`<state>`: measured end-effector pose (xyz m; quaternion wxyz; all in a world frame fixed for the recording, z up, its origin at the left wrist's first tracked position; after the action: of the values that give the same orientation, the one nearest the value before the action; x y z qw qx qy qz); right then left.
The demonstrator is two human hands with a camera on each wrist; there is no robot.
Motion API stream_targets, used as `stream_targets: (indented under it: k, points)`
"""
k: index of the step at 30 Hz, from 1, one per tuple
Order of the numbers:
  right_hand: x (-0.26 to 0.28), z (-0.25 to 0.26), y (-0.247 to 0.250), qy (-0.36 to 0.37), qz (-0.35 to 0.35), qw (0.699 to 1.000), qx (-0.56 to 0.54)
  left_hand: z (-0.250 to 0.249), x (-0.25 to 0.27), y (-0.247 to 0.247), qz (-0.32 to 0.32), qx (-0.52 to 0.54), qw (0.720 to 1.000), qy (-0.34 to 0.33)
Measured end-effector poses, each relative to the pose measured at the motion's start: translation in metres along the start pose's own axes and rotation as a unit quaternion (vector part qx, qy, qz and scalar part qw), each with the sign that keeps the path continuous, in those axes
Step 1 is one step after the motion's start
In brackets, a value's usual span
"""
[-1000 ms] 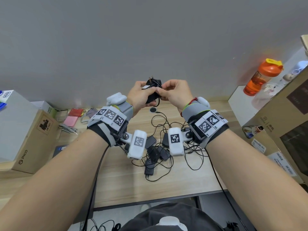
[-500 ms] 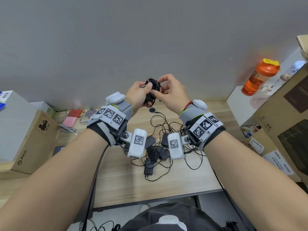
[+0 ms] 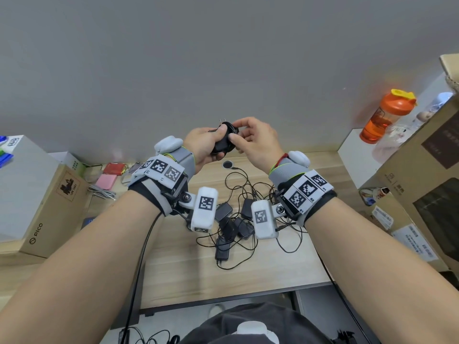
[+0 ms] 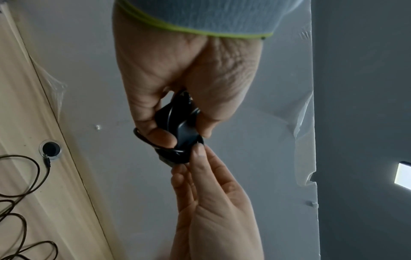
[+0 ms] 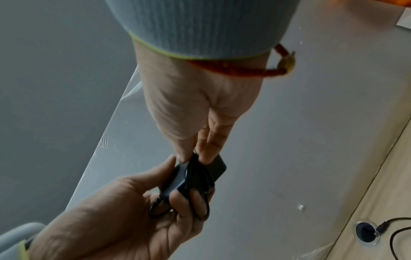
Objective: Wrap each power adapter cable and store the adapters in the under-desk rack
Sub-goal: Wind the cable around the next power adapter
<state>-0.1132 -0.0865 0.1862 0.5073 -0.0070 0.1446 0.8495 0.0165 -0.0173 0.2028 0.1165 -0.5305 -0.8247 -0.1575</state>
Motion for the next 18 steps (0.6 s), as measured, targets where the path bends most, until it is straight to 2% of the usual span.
stream_targets:
  k: [3,7,12,18]
  points:
    - [0.0,-0.002,0.006,0.022,0.042,0.999,-0.006,0.002,0.001,0.006,-0.018,0.018,1.0,0.01]
    - [0.002,-0.005,0.013,0.046,0.047,0.998,-0.008,0.002,0.002,0.01,-0.04,0.009,0.999,0.026]
    - [0.006,-0.002,0.012,0.031,0.052,0.995,-0.082,0.004,0.006,0.012,-0.061,-0.05,0.997,-0.004]
    - [0.003,-0.005,0.011,0.013,0.047,0.998,-0.047,0.007,0.007,0.019,-0.044,-0.121,0.991,-0.023]
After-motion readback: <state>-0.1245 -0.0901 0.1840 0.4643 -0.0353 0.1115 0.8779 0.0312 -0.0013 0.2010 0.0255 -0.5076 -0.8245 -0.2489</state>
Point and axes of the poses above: each hand's wrist, its own x-axis away from the middle knuckle, its own y-axis out of the back of the hand, z = x × y, the point moved 1 cm from there along -x, towards the middle knuckle, and after that the axes turned 10 degrees about -x, right-handed, at the moved point
